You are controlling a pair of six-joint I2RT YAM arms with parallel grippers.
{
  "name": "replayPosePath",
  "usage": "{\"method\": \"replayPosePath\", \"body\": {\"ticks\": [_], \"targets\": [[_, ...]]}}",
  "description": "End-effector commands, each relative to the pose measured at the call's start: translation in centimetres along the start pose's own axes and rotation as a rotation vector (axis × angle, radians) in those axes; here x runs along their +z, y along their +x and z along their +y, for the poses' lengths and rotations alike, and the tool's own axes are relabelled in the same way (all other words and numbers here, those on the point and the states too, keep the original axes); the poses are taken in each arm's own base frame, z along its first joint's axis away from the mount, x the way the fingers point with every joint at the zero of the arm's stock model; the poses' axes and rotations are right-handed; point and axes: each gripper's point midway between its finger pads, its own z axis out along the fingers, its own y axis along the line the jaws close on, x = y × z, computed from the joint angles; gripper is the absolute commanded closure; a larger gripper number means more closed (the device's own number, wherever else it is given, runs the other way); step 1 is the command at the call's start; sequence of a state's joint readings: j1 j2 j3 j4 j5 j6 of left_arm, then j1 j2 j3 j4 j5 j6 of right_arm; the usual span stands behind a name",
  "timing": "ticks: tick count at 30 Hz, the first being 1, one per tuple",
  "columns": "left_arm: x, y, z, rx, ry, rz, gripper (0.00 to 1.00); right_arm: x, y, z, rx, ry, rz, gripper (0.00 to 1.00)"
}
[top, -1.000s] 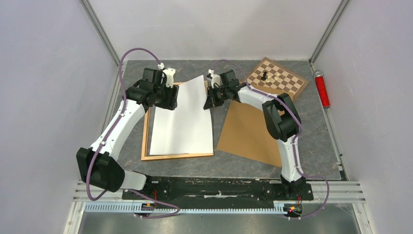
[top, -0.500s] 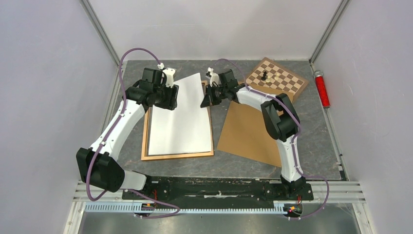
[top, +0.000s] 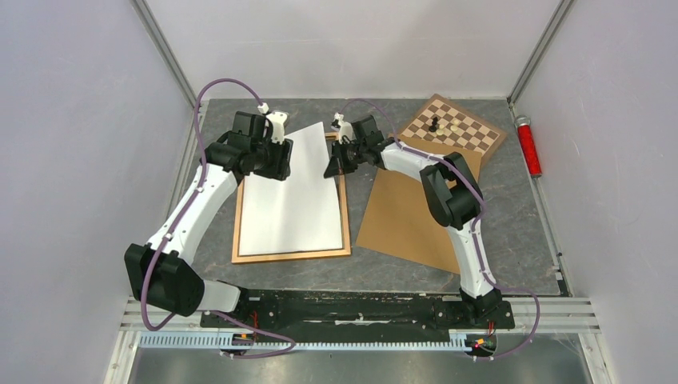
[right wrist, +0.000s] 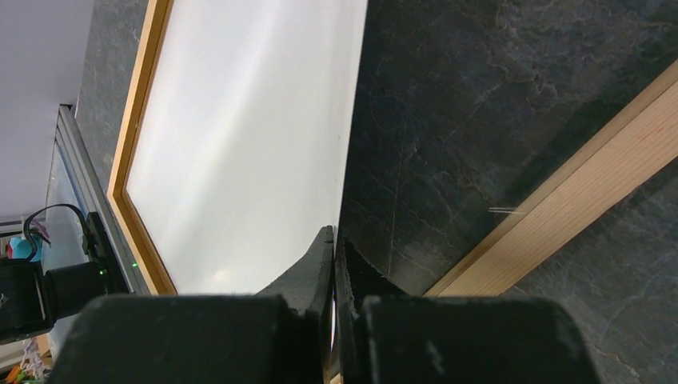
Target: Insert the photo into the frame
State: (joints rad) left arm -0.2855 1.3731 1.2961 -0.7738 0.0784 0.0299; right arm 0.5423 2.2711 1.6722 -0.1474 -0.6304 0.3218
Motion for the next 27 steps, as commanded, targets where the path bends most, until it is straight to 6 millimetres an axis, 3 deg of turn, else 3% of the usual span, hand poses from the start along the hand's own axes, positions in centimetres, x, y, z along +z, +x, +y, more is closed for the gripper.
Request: {"method": "replayPosePath", "body": {"ticks": [1, 16, 27], "targets": [[-0.9, -1.1, 0.5, 0.024, -0.022, -0.058, 0.39, 0.0, -2.1, 0.6, -0.055, -0.002, -0.036, 1.00], [-0.9, -1.0, 0.4, 0.021, -0.012, -0.058, 0.39, -0.4, -1.0, -0.1, -0.048, 0.037, -0.022, 0.95], [-1.2, -0.8, 0.4, 0.021, -0.013, -0.063, 0.39, -0.2, -1.1, -0.3, -0.045, 0.048, -0.025, 0.74]]}}
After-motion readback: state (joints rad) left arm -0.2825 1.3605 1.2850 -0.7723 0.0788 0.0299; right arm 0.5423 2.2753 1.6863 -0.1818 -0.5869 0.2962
